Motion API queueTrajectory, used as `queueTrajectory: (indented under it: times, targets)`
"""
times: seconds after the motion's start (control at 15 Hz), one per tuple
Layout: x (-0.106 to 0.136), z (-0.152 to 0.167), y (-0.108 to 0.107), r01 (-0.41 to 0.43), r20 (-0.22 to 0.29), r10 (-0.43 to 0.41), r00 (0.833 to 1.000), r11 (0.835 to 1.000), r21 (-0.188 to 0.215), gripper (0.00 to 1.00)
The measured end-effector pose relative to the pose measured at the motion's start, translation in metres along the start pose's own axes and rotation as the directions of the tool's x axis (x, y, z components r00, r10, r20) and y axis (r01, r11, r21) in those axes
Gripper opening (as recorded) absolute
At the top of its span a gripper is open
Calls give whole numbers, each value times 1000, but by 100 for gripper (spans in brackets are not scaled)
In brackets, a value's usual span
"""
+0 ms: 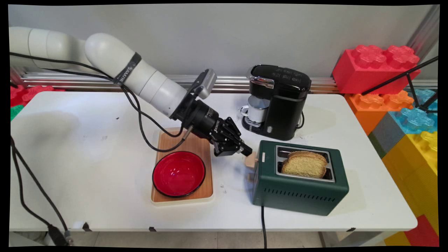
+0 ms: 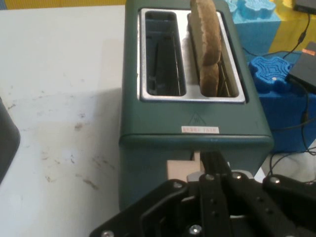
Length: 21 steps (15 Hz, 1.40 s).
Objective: Press the toaster switch
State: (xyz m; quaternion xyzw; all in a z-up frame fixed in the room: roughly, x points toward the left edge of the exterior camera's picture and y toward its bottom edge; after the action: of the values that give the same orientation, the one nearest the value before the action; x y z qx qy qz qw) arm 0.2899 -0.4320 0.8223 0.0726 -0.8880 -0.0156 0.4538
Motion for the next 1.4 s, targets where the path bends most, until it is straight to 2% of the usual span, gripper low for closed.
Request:
queueTrajectory:
  times: [1.4]
  targets:
    - [-10, 21, 1, 32, 7, -33, 999, 999, 11, 0]
